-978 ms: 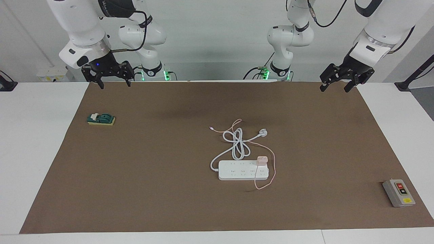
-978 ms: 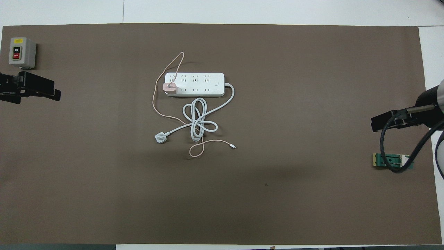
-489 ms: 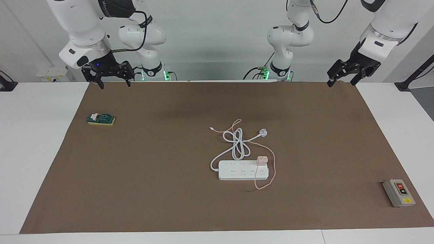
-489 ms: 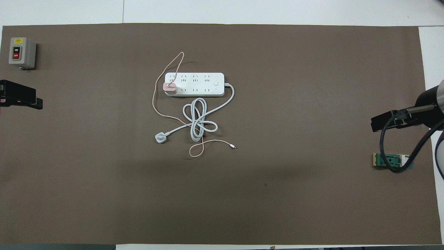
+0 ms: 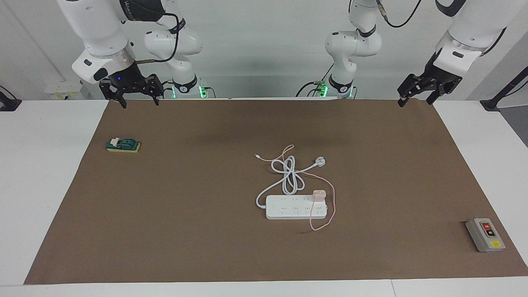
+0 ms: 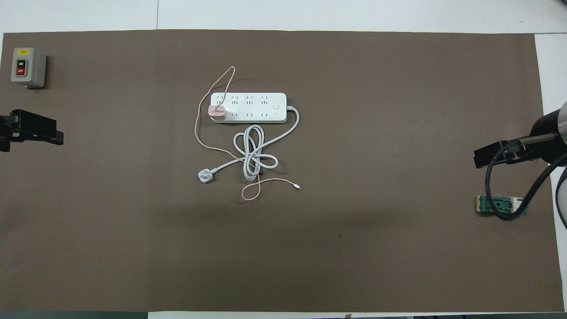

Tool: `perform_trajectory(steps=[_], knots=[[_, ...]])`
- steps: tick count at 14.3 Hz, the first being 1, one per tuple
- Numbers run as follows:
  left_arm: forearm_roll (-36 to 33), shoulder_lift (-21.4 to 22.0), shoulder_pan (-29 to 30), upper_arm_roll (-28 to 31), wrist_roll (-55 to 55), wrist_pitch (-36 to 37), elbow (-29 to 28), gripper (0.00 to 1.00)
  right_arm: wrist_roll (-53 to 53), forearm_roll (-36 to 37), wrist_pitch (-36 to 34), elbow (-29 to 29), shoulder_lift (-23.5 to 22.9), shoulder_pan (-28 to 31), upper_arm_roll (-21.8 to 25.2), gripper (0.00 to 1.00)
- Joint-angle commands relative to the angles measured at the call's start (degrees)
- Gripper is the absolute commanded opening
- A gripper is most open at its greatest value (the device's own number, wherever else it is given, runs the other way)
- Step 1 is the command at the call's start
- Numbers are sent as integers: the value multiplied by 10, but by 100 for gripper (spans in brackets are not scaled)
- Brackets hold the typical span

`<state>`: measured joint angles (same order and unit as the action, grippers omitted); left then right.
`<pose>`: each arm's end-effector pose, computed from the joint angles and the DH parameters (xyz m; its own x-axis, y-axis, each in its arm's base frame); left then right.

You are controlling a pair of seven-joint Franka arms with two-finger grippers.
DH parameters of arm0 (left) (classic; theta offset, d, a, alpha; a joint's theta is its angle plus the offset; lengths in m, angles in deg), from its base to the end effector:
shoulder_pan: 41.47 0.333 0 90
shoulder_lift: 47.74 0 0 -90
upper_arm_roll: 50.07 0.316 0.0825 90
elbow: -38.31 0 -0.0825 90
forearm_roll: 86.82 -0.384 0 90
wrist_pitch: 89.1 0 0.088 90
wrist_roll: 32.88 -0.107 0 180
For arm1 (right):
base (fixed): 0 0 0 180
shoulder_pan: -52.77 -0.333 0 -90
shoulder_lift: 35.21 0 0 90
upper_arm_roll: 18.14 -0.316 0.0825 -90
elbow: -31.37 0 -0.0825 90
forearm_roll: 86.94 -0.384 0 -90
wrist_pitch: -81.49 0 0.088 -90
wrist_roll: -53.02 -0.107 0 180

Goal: Plug charger into power strip

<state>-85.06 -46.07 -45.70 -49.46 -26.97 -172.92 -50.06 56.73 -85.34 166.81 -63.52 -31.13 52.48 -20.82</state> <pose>0.5331 -0.0372 0.6445 0.9979 0.0367 -0.0531 0.0381 -0.9989 0.0256 0.5217 0.0248 0.6162 0.9888 0.1133 -0.0975 0.1163 -0.9929 0.0250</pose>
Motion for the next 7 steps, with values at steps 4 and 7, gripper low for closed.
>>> perform_trajectory(steps=[4, 7], knots=[[-20, 21, 38, -35, -29, -20, -41, 100, -5, 1, -2, -2, 7, 6, -5, 100], [-20, 21, 42, -35, -35, -26, -45, 100, -5, 1, -2, -2, 7, 6, -5, 100]])
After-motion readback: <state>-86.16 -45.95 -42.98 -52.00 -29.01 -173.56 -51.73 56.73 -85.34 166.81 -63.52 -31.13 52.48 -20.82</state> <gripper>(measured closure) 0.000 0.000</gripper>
